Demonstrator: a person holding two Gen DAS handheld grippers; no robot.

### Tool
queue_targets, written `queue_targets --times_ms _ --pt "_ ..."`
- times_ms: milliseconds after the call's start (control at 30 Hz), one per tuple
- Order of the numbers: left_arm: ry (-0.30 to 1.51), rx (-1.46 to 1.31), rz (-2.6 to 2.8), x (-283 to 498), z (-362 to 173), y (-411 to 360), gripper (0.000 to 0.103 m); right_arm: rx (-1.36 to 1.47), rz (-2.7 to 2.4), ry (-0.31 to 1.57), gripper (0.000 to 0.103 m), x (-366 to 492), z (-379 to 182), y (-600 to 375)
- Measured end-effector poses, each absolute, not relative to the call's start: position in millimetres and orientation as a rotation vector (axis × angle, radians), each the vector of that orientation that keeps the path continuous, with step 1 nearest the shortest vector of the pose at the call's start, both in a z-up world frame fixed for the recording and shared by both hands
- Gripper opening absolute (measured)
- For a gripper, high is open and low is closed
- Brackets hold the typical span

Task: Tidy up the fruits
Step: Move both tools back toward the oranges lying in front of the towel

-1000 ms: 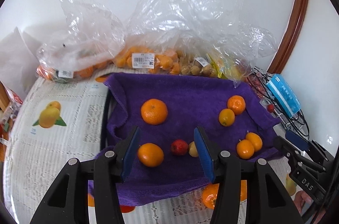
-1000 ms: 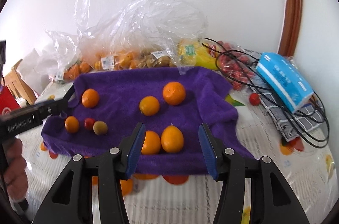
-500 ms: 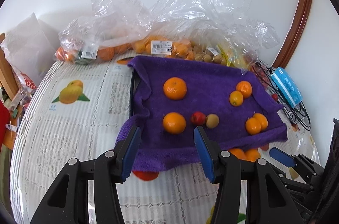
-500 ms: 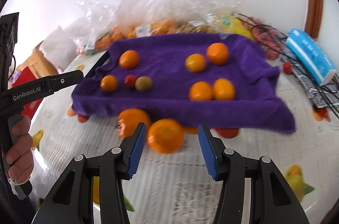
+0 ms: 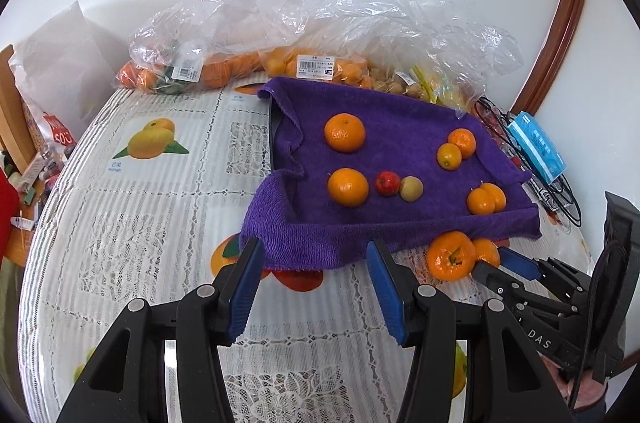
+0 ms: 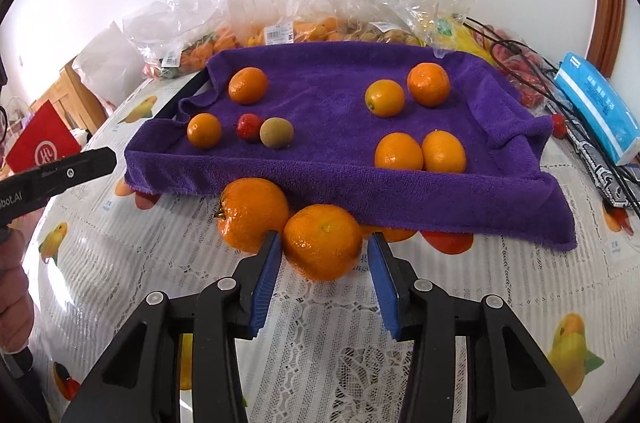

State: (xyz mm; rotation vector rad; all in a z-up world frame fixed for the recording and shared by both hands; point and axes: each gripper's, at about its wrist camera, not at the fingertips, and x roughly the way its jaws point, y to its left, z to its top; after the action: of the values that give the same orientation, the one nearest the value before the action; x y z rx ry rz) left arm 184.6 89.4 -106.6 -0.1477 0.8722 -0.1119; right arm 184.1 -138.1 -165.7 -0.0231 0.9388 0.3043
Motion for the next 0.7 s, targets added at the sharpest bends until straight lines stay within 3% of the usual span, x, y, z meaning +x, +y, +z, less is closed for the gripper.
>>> queue_targets --times_ms 167,233,267,300,333,467,633,700 --pt "0.887 -0.154 -0.127 180 -108 83 0.051 -0.004 0.314 0.938 0.039 181 -161 -142" --pt "0.881 -0.142 -0.129 177 -108 79 0.051 -0.011 0.314 0.915 0.031 172 -152 -147" --pt "0.88 -0.138 -0.131 176 -107 78 0.051 -0.008 0.317 0.908 0.02 168 -148 -151" --pt "0.879 -0.14 -0.135 175 -107 75 0.051 -0.009 0.313 0.909 0.015 165 -144 -155" --pt "0.88 -0.141 -0.141 175 -107 73 0.051 -0.016 0.298 0.911 0.015 162 -141 -160" --pt "0.88 -0.122 -0.156 173 -108 61 0.051 -0.019 0.292 0.921 0.017 157 -144 -169" --pt "0.89 -0.098 -0.158 171 -108 52 0.051 0.053 0.325 0.901 0.035 158 -149 -169" --pt "0.89 -0.088 -0.153 170 -108 52 0.051 0.082 0.365 0.905 0.047 158 -150 -168"
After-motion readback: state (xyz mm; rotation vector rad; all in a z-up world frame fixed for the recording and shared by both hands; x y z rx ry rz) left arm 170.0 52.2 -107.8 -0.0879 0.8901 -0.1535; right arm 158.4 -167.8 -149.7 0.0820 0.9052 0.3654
